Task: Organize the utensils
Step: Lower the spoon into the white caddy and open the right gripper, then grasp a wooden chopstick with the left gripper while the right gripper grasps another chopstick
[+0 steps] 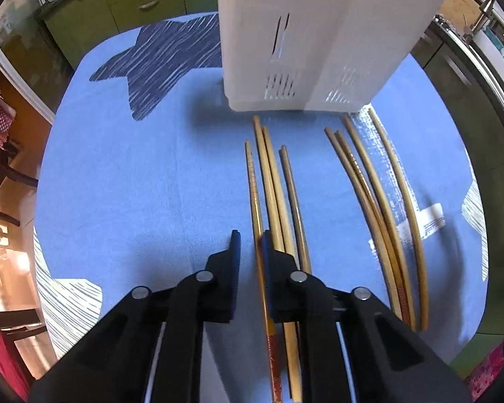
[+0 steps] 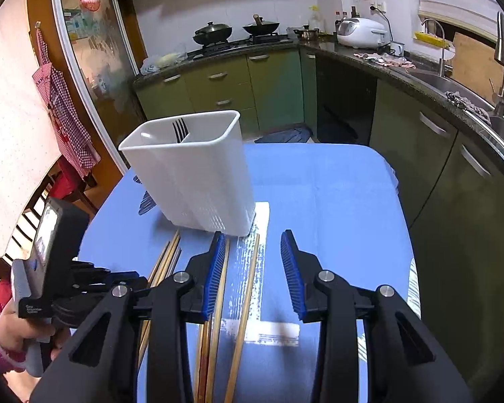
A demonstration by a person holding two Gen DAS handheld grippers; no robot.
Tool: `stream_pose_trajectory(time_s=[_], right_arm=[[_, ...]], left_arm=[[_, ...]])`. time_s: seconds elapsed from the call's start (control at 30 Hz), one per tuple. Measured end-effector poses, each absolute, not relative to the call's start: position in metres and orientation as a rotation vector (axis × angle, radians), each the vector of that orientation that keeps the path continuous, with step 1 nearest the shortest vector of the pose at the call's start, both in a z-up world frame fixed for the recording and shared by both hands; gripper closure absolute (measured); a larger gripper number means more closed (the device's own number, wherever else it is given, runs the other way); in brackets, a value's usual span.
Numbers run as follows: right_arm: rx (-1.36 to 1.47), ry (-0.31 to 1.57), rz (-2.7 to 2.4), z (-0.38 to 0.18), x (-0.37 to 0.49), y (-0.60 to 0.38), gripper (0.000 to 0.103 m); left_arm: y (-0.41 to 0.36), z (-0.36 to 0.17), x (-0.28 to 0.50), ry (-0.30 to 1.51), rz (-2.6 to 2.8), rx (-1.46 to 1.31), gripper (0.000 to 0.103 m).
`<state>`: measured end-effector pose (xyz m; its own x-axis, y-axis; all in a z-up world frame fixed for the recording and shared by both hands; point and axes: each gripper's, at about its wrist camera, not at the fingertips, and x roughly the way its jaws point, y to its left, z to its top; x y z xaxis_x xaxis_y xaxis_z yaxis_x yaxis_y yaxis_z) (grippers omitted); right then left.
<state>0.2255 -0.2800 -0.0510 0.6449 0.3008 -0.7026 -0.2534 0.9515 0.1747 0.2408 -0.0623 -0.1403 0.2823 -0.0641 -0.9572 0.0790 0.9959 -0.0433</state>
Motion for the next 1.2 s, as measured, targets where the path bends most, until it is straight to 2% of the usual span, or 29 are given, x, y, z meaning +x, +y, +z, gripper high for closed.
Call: stream_pose_trajectory(time_s=[0.27, 0.57, 0.73, 0.9, 1.1, 1.2], right_arm=[[0.029, 0.864, 0.321, -0.058, 0.23, -0.27, 0.068], [-0.023, 1.009, 0.331, -0.1, 0.242, -0.25, 0.068], [-0.038, 1.138, 0.331, -0.13, 0.255, -0.241, 0.068], [-0.057, 1.19, 0.324, -0.145, 0.261, -0.233, 0.069], [-0.092, 1.229, 0.289, -0.163, 0.266, -0.226, 0.079], [-0.109, 1.226, 0.272, -0.165, 0.268, -0.223, 0.08]], left_arm=[[-0.068, -0.145, 0.24, 1.301, -0.092, 0.036, 0.095], [-0.063, -0.145, 0.237, 1.295, -0.095, 0.023, 0.096], [-0.056, -0.132, 0.228, 1.258, -0.097, 0.037, 0.096], [-0.052, -0.122, 0.223, 1.236, -0.101, 0.041, 0.096], [-0.054, -0.119, 0.22, 1.225, -0.117, 0.04, 0.096], [-0.054, -0.118, 0.219, 1.223, -0.12, 0.04, 0.096]])
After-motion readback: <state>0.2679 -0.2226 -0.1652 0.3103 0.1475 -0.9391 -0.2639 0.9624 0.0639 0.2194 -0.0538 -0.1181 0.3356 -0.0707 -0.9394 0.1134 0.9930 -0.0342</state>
